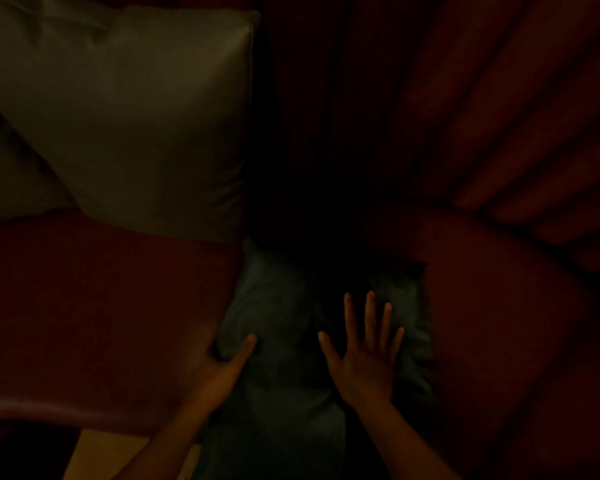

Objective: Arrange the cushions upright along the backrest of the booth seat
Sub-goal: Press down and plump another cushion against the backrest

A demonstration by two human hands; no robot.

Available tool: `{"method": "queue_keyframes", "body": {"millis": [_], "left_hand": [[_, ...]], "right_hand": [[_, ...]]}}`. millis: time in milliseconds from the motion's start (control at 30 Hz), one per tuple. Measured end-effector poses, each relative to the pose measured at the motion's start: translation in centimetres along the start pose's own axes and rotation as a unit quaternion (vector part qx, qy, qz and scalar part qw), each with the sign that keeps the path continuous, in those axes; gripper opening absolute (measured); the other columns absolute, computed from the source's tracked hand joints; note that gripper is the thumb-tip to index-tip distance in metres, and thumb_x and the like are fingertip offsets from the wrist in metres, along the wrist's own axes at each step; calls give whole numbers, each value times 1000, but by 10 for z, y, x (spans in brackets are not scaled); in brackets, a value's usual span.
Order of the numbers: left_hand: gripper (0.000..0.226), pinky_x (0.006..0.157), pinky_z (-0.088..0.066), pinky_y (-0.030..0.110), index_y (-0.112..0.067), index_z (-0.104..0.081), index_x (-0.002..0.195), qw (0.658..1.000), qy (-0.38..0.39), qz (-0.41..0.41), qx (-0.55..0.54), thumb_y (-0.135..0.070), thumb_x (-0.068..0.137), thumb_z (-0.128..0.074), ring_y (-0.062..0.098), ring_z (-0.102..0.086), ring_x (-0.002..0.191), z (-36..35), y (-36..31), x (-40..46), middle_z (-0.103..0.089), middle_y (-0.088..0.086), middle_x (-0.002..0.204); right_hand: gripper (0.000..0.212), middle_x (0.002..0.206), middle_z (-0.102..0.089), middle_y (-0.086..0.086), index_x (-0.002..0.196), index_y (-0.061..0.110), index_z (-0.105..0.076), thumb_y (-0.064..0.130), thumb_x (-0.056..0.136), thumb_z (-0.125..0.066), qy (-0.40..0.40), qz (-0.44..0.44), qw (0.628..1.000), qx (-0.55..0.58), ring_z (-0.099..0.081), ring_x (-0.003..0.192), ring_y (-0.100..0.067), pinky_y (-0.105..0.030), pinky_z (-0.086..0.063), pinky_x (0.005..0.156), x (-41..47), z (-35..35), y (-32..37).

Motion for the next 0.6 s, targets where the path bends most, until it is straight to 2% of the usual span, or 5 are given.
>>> {"method": "queue_keyframes", "body": {"millis": [100,267,367,467,600], "left_hand": [[86,104,-49,49,-35,-58,129,980,163,47,-102,-68,56,-89,24,-67,115,1,-4,-16,-69,0,126],[49,96,-55,31,-34,-65,112,960,141,-236,59,-39,70,-90,2,-68,107,17,-113,-53,-74,-13,108],[45,96,-52,28,-29,-64,122,885,145,-387,217,-33,81,-82,3,-64,109,25,-201,-89,-69,-10,120],[41,80,-55,25,-30,-65,115,812,150,-467,318,-38,79,-82,-2,-66,92,38,-268,-123,-71,-13,104],[32,68,-46,21,-35,-62,100,730,123,-548,389,-51,76,-77,-1,-64,81,40,-310,-156,-67,-16,91]], "right_hand": [[79,160,43,8,153,47,27,83,85,11,28,3,999,36,39,148,-23,-61,9,122,-3,16,-1],[71,167,27,11,158,50,11,77,95,-10,-50,58,984,159,24,154,-17,-63,-2,123,-6,75,13],[68,171,-13,-5,160,31,-25,50,100,-48,-229,161,932,231,-7,158,-29,-65,-14,121,-7,153,37],[58,160,-38,-15,148,12,-48,32,96,-60,-348,270,868,229,-25,154,-36,-64,-21,120,-12,236,66],[66,154,-48,-7,149,16,-51,37,88,-64,-281,349,884,135,-30,152,-30,-57,-21,122,-6,294,99]]}}
Point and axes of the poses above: each hand's wrist, its own x-axis towards the middle knuckle, its own z-axis out of the back of the hand, y = z × x, the point moved 4 cm from there along x, towards the middle knuckle
